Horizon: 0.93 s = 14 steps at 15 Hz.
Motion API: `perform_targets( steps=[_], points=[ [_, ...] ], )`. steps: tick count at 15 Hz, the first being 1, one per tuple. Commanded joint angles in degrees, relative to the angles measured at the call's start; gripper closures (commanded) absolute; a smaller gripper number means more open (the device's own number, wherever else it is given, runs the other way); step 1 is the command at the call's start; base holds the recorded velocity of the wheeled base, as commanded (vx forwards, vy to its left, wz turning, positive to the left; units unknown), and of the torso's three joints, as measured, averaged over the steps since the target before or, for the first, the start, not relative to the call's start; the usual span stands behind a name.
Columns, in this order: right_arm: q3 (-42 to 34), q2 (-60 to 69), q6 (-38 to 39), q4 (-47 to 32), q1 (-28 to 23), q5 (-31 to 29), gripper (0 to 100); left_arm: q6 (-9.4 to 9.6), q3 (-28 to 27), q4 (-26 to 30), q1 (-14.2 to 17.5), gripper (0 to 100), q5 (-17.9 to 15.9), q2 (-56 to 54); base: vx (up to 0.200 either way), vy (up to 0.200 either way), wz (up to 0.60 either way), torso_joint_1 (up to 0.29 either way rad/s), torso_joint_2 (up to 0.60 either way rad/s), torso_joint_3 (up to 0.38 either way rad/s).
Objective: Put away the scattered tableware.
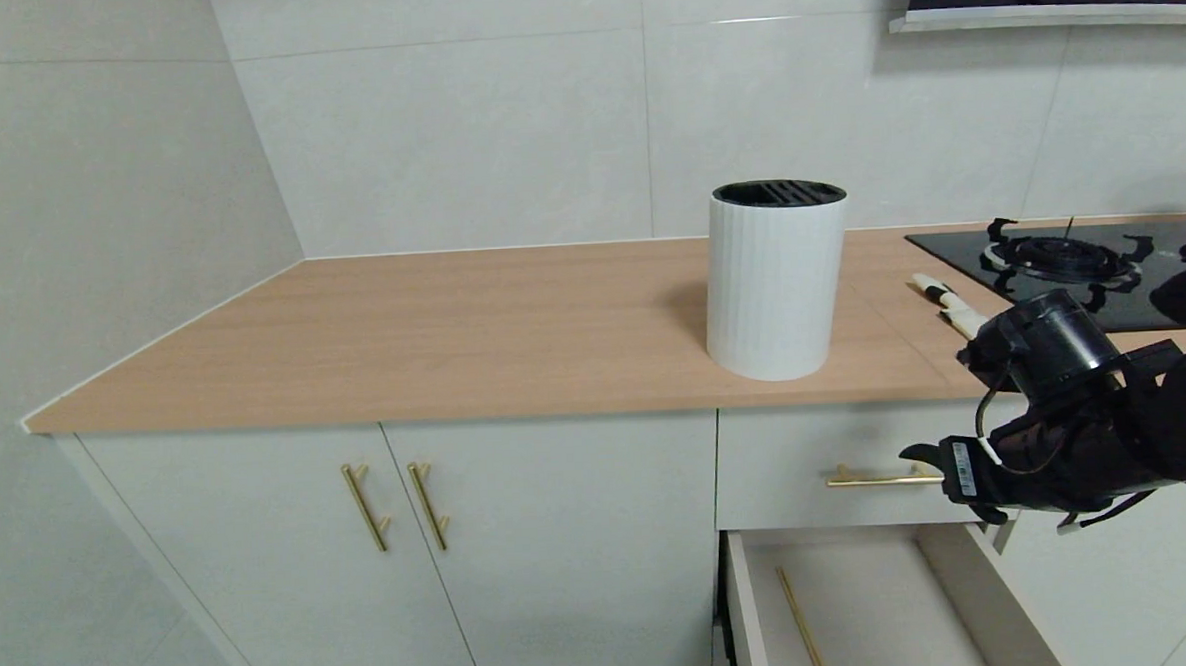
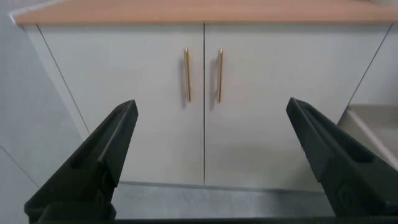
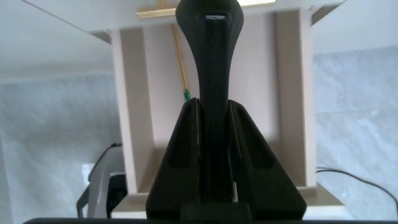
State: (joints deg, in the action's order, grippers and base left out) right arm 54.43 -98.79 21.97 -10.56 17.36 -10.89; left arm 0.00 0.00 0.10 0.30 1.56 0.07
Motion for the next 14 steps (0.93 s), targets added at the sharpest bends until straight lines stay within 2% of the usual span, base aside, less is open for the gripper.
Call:
perform_targets(
  steps=[1, 8, 14],
  points=[
    [-0.03, -1.14, 0.01, 0.01, 0.04, -0.01, 100, 0.00, 0.00, -0.01, 0.05, 0, 0.02, 0.01, 0.000, 0.000, 0.00, -0.193, 0.48, 0.286],
    [-0.03, -1.84, 0.01, 0.01, 0.04, -0.01, 100, 0.00, 0.00, -0.01, -0.04, 0, 0.02, 0.01, 0.000, 0.000, 0.00, -0.169, 0.47, 0.297],
    [-0.03, -2.11, 0.01, 0.01, 0.04, -0.01, 100, 0.00, 0.00, -0.01, -0.04, 0, 0.02, 0.01, 0.000, 0.000, 0.00, -0.106, 0.42, 0.312]
  ],
)
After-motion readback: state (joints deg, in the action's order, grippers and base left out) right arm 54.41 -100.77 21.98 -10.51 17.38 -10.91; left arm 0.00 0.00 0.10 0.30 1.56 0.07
